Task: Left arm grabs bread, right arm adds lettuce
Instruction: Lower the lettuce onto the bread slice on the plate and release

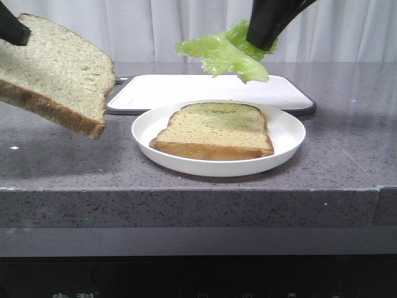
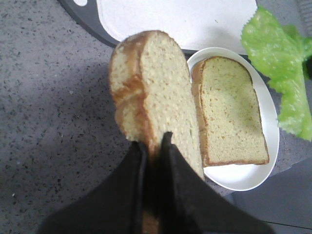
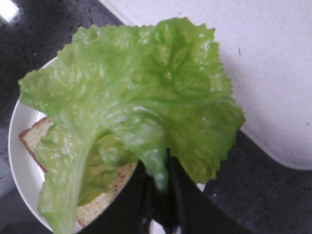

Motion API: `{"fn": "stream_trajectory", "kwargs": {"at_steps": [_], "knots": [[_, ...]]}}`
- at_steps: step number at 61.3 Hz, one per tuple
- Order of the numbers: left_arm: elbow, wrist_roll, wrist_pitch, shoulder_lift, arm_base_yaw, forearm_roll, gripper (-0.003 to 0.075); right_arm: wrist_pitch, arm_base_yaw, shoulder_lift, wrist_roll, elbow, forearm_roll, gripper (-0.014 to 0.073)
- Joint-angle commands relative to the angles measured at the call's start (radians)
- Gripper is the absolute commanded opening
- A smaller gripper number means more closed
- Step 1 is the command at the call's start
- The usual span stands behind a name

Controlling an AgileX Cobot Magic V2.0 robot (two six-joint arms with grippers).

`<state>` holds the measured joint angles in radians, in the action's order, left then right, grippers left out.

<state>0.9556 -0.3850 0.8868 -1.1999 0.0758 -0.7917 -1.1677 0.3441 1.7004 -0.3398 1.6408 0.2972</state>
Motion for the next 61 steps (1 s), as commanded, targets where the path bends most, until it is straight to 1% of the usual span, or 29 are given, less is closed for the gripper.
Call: {"fn": "stream_trajectory", "kwargs": {"at_steps": [1, 10, 18, 25, 44, 47, 50, 61], "knots": [[0.026, -0.004, -0.032, 0.027, -0.002, -0.046, -0.0019, 0.088, 0.008, -0.115, -0.010, -0.079, 0.033, -0.0064], [0.026, -0.004, -0.032, 0.027, -0.002, -0.046, -0.0019, 0.144, 0.014, -0.166, -0.011, -0.208, 0.053, -0.0064], [0.026, -0.004, -0.032, 0.027, -0.002, -0.046, -0.0019, 0.199, 0.014, -0.169, -0.053, -0.269, 0.122, -0.0064], [0.026, -0.004, -0.032, 0.027, -0.002, -0.046, -0.0019, 0.229, 0.014, -0.168, -0.069, -0.287, 0.166, -0.0064], [0.026, -0.004, -0.032, 0.027, -0.002, -0.046, -0.0019, 0.237, 0.014, -0.129, -0.069, -0.288, 0.166, -0.0055], [0.026, -0.004, -0.032, 0.027, -0.002, -0.046, -0.0019, 0.234, 0.014, -0.119, -0.069, -0.288, 0.166, -0.0034], [0.026, -0.004, -0.032, 0.027, -0.002, -0.046, -0.0019, 0.234, 0.014, -0.115, -0.069, -0.288, 0.166, 0.0003], [0.026, -0.004, -0.032, 0.027, -0.002, -0.046, -0.0019, 0.236, 0.014, -0.113, -0.069, -0.288, 0.166, 0.0226]]}}
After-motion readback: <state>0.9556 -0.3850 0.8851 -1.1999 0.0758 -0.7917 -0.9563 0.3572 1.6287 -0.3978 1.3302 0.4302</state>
